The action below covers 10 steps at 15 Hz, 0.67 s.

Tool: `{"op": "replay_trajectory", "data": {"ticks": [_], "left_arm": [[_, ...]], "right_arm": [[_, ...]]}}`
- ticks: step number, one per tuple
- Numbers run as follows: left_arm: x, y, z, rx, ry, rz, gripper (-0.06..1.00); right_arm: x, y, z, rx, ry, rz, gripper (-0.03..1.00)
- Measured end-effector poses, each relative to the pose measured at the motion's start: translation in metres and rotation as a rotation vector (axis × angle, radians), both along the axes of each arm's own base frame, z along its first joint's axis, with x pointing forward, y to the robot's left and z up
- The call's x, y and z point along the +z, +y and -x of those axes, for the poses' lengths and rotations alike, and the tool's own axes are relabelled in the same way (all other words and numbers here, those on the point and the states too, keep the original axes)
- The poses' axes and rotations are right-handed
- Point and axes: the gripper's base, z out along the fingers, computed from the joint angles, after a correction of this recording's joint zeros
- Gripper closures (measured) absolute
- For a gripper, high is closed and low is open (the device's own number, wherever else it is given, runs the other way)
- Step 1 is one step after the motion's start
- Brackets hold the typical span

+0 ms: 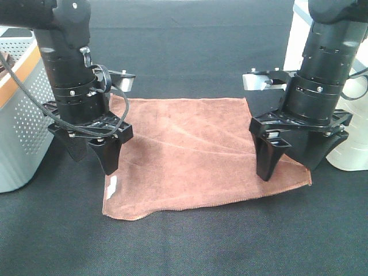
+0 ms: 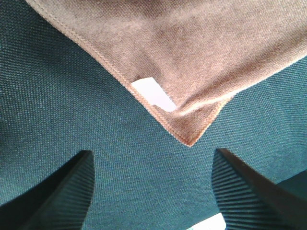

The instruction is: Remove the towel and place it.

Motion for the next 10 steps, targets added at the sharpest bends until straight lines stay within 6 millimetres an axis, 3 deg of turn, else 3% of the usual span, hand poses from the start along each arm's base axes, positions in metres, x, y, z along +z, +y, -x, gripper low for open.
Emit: {"op": "replay_trajectory", "data": {"ticks": [6, 10], "left_arm": [[0.0, -0.006, -0.001, 0.083, -0.003, 0.052, 0.28], [0.001, -0.011, -0.01, 0.109, -0.091, 0.109, 0.28]], "right_arm": [[0.014, 0.007, 0.002, -0.067, -0.025, -0.092, 0.12], [0.042, 0.004, 0.01, -0.069, -0.12, -0.116, 0.12]]}}
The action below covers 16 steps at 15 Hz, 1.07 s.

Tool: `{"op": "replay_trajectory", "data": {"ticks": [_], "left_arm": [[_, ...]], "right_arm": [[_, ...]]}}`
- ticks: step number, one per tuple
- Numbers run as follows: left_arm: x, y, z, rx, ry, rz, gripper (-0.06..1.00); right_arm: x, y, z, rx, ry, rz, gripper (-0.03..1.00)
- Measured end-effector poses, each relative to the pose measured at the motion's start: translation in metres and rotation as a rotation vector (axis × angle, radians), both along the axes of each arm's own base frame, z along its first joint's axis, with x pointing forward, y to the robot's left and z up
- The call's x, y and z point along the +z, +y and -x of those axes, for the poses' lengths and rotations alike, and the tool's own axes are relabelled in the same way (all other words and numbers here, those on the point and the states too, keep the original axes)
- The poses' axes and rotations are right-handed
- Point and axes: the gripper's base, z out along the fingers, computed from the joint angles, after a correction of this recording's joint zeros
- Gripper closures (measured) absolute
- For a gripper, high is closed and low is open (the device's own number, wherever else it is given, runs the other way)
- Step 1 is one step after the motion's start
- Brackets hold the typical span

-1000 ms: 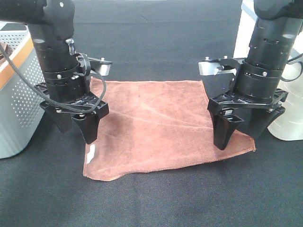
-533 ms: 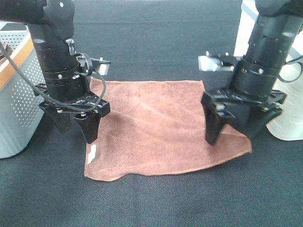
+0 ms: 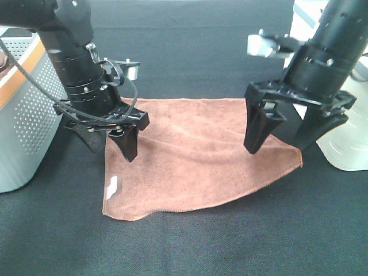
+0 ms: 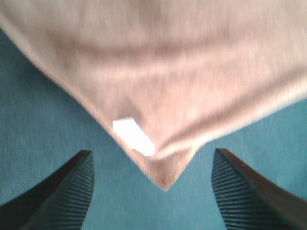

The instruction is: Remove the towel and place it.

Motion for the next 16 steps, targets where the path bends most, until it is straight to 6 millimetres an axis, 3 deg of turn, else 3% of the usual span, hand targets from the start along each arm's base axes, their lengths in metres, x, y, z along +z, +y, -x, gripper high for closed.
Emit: {"op": "replay_trajectory", "data": {"ticks": [3, 6, 10, 16], "left_arm": [[-0.01, -0.002, -0.001, 0.0, 0.021, -0.009, 0.28], [-0.049, -0.012, 0.002, -0.032, 0.098, -0.059, 0.28], [-0.072, -0.023, 0.009, -0.115, 0.105, -0.138, 0.28], [-0.079, -0.026, 0.011, -0.124, 0.1, -0.171, 0.28]], "right_arm": [[0.003, 0.001, 0.001, -0.006, -0.008, -0.013, 0.12], [0.003, 0.001, 0.001, -0.007, -0.011, -0.014, 0.12], [0.006, 0.0, 0.002, -0.01, -0.017, -0.016, 0.12], [0.048, -0.006, 0.021, -0.034, -0.14, -0.066, 0.12]]}}
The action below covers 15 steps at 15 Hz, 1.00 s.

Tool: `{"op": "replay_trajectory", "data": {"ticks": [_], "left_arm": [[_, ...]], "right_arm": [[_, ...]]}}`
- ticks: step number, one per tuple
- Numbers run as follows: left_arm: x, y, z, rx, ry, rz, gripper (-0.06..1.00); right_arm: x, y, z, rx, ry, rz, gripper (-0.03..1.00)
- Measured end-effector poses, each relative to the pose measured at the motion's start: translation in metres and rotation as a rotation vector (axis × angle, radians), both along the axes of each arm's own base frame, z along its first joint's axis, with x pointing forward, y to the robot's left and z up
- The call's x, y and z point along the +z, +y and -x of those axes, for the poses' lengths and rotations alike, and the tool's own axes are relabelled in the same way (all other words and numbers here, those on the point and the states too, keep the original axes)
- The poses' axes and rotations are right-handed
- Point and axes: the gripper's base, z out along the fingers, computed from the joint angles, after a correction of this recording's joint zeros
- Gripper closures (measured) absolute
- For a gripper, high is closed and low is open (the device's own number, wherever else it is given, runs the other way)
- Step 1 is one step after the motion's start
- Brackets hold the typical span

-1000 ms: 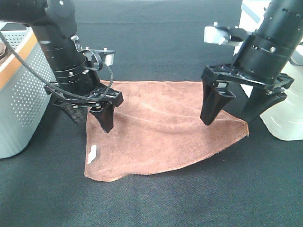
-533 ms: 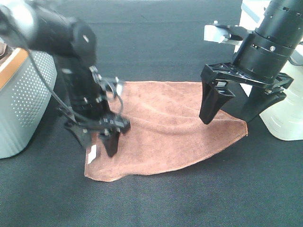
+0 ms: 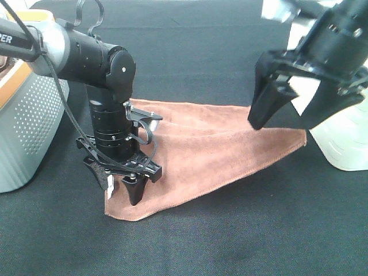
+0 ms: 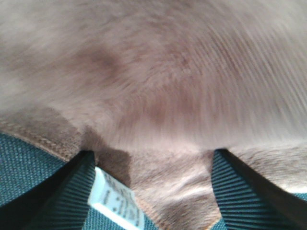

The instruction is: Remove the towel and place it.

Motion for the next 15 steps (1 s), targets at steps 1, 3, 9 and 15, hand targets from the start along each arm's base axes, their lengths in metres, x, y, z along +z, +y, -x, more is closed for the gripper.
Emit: {"op": "replay_trajectory", "data": {"ticks": [1, 3, 9, 15], "left_arm": [[0.0, 0.0, 0.0, -0.003, 0.0, -0.003, 0.28], [0.0, 0.0, 0.0, -0.005, -0.001, -0.004, 0.28], [0.0, 0.002, 0.002, -0.018, 0.021, -0.03, 0.28], [0.062, 0.006, 0.007, -0.037, -0.016, -0.018, 0.28]], "right_arm": [[0.007, -0.002, 0.004, 0.0, -0.019, -0.007, 0.12], [0.015, -0.003, 0.009, 0.0, -0.046, -0.017, 0.12], [0.066, -0.017, 0.048, 0.003, -0.223, -0.077, 0.12], [0.094, -0.03, 0.082, 0.025, -0.321, -0.105, 0.12]]}}
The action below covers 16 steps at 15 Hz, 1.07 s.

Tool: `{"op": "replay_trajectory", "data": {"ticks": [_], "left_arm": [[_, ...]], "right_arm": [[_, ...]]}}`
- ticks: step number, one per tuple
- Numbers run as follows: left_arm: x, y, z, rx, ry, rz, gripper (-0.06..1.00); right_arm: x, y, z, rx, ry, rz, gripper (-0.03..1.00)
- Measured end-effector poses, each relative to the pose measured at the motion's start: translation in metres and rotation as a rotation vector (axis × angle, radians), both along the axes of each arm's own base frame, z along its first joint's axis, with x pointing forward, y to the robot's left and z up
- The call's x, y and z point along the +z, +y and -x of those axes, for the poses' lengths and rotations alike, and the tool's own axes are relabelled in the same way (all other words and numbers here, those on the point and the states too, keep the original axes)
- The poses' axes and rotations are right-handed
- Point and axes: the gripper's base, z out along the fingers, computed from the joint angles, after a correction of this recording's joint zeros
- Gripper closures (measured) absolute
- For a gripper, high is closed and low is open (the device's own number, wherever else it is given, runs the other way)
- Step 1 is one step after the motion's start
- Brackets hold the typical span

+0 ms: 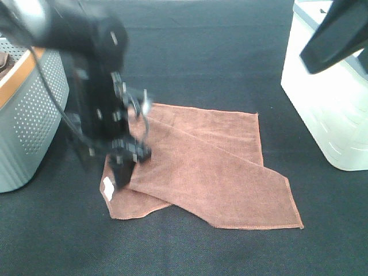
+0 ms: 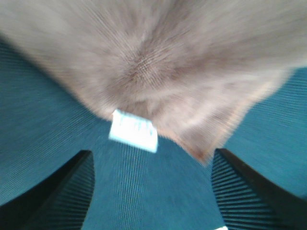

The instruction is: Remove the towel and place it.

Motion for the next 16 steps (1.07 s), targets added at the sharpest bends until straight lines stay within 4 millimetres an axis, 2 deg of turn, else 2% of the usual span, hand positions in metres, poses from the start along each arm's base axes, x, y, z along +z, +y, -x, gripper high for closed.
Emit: {"op": "replay_trajectory", "data": {"ticks": [3, 4, 5, 7, 8, 9, 10, 12, 13, 14, 16], "left_arm": [[0.076, 0.008, 0.012, 0.009, -0.167, 0.106, 0.28], [0.116, 0.016, 0.024, 0.029, -0.254, 0.163, 0.28], [0.138, 0.022, 0.033, 0.044, -0.308, 0.195, 0.28], [0.188, 0.04, 0.061, 0.051, -0.429, 0.27, 0.28], [0.202, 0.05, 0.075, 0.053, -0.469, 0.287, 0.28], [0.202, 0.05, 0.075, 0.053, -0.469, 0.287, 0.28], [0.207, 0.06, 0.087, 0.062, -0.489, 0.285, 0.28], [0.205, 0.079, 0.112, 0.089, -0.502, 0.262, 0.28], [0.197, 0.094, 0.131, 0.114, -0.507, 0.23, 0.28], [0.18, 0.111, 0.152, 0.148, -0.49, 0.186, 0.28], [0.158, 0.133, 0.182, 0.158, -0.481, 0.149, 0.28]], "right_arm": [[0.016, -0.01, 0.023, -0.001, -0.09, -0.009, 0.12], [0.023, -0.016, 0.036, -0.005, -0.14, -0.011, 0.12], [0.024, -0.021, 0.046, -0.008, -0.166, -0.003, 0.12], [0.009, -0.032, 0.066, -0.018, -0.174, 0.038, 0.12], [-0.001, -0.036, 0.074, -0.021, -0.168, 0.054, 0.12], [-0.001, -0.036, 0.074, -0.021, -0.168, 0.054, 0.12], [-0.011, -0.039, 0.08, -0.027, -0.153, 0.064, 0.12], [-0.04, -0.045, 0.097, -0.033, -0.098, 0.082, 0.12], [-0.053, -0.049, 0.104, -0.036, -0.078, 0.098, 0.12], [-0.075, -0.054, 0.112, -0.044, -0.045, 0.138, 0.12], [-0.101, -0.067, 0.121, -0.073, -0.034, 0.244, 0.12]]}}
